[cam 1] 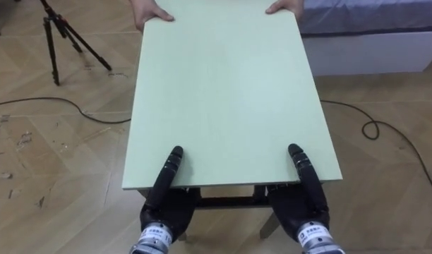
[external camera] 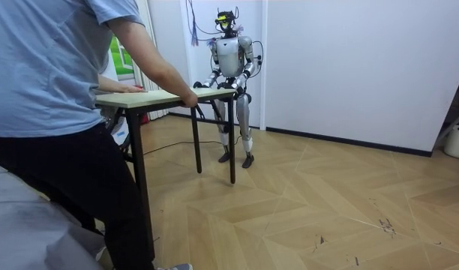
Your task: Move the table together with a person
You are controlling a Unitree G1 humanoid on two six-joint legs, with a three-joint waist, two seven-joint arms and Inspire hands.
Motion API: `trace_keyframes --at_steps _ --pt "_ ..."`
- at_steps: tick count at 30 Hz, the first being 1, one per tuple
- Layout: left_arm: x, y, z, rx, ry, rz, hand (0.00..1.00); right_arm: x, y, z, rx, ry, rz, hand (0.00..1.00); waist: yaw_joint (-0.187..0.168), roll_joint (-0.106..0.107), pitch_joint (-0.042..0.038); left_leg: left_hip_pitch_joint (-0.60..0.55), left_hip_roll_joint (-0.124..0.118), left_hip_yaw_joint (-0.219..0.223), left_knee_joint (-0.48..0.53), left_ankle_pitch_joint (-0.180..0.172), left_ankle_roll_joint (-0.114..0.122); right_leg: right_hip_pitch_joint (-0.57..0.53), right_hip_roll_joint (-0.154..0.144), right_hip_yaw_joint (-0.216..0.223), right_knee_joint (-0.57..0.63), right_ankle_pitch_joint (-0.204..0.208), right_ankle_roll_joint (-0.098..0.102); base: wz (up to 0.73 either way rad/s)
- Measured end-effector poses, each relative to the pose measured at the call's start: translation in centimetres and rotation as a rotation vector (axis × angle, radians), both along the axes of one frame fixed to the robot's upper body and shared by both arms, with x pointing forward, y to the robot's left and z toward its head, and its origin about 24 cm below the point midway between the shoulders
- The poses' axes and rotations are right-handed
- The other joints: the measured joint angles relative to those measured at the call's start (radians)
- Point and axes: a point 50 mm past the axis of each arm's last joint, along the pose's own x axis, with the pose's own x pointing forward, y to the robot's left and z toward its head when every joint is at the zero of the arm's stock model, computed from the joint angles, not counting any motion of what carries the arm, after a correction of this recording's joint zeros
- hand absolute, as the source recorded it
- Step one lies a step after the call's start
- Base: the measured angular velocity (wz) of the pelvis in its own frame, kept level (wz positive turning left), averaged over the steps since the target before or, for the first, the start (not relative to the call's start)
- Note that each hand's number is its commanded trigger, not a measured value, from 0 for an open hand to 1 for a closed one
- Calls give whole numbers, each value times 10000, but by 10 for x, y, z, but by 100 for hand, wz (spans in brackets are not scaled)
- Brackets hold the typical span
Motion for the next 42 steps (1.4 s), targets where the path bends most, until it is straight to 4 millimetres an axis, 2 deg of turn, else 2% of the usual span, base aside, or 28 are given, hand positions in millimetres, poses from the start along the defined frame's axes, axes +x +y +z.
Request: trace_keyframes --at_steps 8,12,13,16,18,20,21,22,23,24,26,27,28,30,31,32,33,36,37,38,39,40,41,42 --pt "-2 1 2 10 -70 58 100 -1 2 0 22 -35 -42 100 46 -99 45 -140 13 22 121 -4 -4 -98 2 2 25 -1 -2 0" --pt "-4 0 2 -3 -83 21 100 -3 1 0 -6 -45 -77 100 46 -186 50 -472 83 21 696 -43 -68 -280 22 23 279 -7 -25 0" --pt "-4 0 2 22 -76 27 100 -4 1 0 -13 -44 -62 100 79 -201 53 -705 169 31 1168 -121 -176 -385 62 36 458 -30 -68 -6" --pt "-4 0 3 53 -106 23 100 -4 1 0 13 -52 -38 100 383 -269 54 -1427 344 19 2488 -146 -218 -664 157 55 725 -48 -261 -23" --pt "-6 1 2 41 -56 49 100 -5 2 -1 -13 -29 0 100 620 -261 54 -2112 584 -115 3783 -142 -227 -729 380 115 667 -104 -547 -23" --pt "-6 1 1 4 -44 61 100 -6 1 -1 -70 -56 24 100 661 -185 39 -2639 883 -113 4669 -124 -398 -994 437 -183 747 -192 -779 -6" --pt "-8 0 0 -59 33 78 100 -7 0 -2 -99 -39 51 100 773 -81 53 -2813 1181 45 5879 -170 -449 -1034 519 -517 916 -241 -909 -35" --pt "-14 1 -2 -94 161 178 100 -9 1 -3 -149 28 163 100 800 106 -14 -2624 1400 54 6966 -199 -500 -1007 639 -956 980 -241 -1006 -37" --pt "-15 1 -2 -138 151 205 100 -9 2 -3 -229 2 198 100 741 200 -7 -2473 1416 -44 7259 -204 -508 -1021 696 -1122 1026 -230 -1050 -11" --pt "-15 0 -1 -221 57 171 100 -8 1 -2 -332 -134 148 100 539 346 32 -2066 1400 -148 7269 -384 -683 -1072 805 -1383 1101 -185 -1123 36" --pt "-12 -2 1 -224 -72 41 100 -7 -2 -1 -348 -273 48 100 237 392 37 -1385 1412 -242 6253 -1048 -873 -1472 780 -1621 1478 -176 -1138 39" --pt "-11 -2 2 -218 -114 -1 100 -6 -2 -1 -338 -317 26 100 144 439 42 -871 1369 -260 5107 -1670 -982 -1706 750 -1689 1674 -131 -1143 17" --pt "-10 -3 3 -250 -160 -3 100 -5 -3 0 -318 -383 9 100 -33 527 48 -537 1353 -231 4206 -2109 -914 -1941 721 -1801 1761 -61 -1135 12" --pt "-6 -4 5 -255 -285 -70 100 -3 -4 2 -324 -532 2 100 -172 629 53 -420 1252 -233 3208 -2394 -643 -2329 649 -1862 1883 180 -1082 10" --pt "-3 -5 7 -260 -395 -129 100 -1 -6 3 -330 -659 -35 100 -188 623 55 -479 1052 -238 2708 -2411 -576 -2655 480 -1854 1908 374 -1023 4" --pt "-2 -5 7 -267 -431 -150 100 -1 -6 3 -340 -737 -58 100 -199 613 51 -549 936 -222 2550 -2340 -319 -2796 381 -1842 1886 499 -1003 0" --pt "-2 -6 8 -285 -440 -166 100 -1 -7 4 -348 -786 -56 100 -252 598 54 -645 693 -184 2335 -2157 13 -2948 217 -1755 1766 747 -951 -11" --pt "-4 -6 4 -321 -268 -147 100 -2 -7 1 -372 -678 -19 100 -237 543 85 -720 247 129 2179 -1813 299 -3057 -98 -1435 1541 1368 -836 -19" --pt "-7 -6 2 -311 -169 -105 100 -3 -7 -1 -345 -600 54 100 -221 466 88 -734 74 267 2144 -1700 415 -3122 -222 -1299 1503 1603 -777 -22" --pt "-8 -6 1 -310 -109 -104 100 -4 -7 -1 -380 -556 79 100 -233 443 81 -787 -8 303 2145 -1624 481 -3119 -284 -1247 1430 1746 -747 -19" --pt "-10 -6 0 -337 -32 -96 100 -6 -8 -2 -410 -507 124 100 -248 391 67 -898 -123 421 2141 -1483 619 -3137 -341 -1052 1178 2127 -607 -18" --pt "-12 -5 -1 -486 38 -32 100 -6 -8 -2 -409 -474 216 100 -243 347 52 -1073 -197 563 2139 -1330 753 -3193 -338 -720 839 2626 -269 -16" --pt "-12 -5 -1 -524 61 -67 100 -6 -9 -2 -457 -473 253 100 -260 337 50 -1175 -215 623 2140 -1249 829 -3240 -356 -489 771 2808 -15 7" --pt "-13 -5 -2 -558 119 -159 100 -8 -9 -3 -492 -419 241 100 -351 272 35 -1326 -151 1117 2134 -1085 911 -3413 -602 -297 1372 2574 403 59"
